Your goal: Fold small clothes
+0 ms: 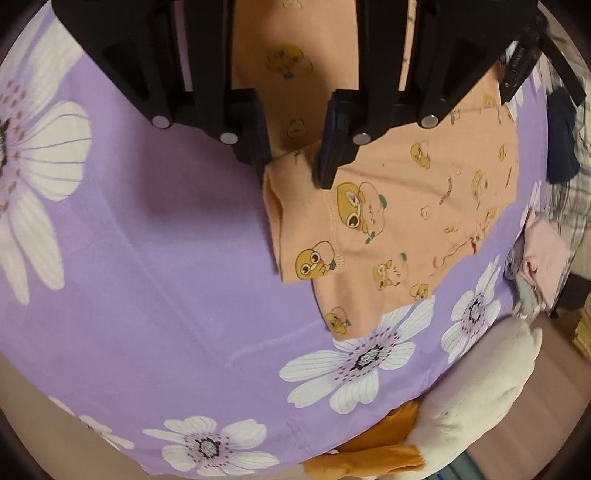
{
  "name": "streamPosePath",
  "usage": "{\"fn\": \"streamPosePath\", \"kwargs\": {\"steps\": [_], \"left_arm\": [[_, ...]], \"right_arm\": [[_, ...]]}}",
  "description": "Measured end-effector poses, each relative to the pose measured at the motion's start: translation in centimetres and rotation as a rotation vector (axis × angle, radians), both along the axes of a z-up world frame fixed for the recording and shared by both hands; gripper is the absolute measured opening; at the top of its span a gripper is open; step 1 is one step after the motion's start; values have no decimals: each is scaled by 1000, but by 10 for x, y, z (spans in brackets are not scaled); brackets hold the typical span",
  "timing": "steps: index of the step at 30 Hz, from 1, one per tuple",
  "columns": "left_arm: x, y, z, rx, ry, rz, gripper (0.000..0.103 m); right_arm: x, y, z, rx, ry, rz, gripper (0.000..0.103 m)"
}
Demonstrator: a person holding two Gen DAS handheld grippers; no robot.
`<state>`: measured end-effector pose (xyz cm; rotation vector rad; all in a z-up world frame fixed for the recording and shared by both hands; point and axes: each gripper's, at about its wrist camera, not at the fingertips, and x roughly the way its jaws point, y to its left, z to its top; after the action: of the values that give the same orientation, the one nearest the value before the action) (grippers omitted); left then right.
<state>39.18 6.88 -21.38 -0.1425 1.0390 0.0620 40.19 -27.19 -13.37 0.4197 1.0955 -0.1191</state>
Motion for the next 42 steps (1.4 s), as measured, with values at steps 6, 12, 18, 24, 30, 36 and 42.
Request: {"fn": "streamPosePath", "kwargs": {"steps": [6,12,18,24,30,36,42], "left_arm": [[-12,28,42,-49,-90,75,37],[36,-29,7,-83,-26,-109,37],[24,-31,-15,-42,-73,-142,37],[19,-23,-17,-92,-99,-122,37],[20,-38,-20,1,-125,-138,37],[23,-40,-17,41,-96,-110,42],[-38,-16,48,-157,-142,-52,41]], "right_arm": [[2,6,35,-94,-98,-13,27],[34,25,4,-13,-37,95,21],[42,6,-25,-97,-40,48,8],[19,1,-25,12,-63,46,19],[-16,41,-27,-243,-164,184,22],[-7,14,-25,-70,-115,102,24],[-71,1,34,117,-124,101,34]]}}
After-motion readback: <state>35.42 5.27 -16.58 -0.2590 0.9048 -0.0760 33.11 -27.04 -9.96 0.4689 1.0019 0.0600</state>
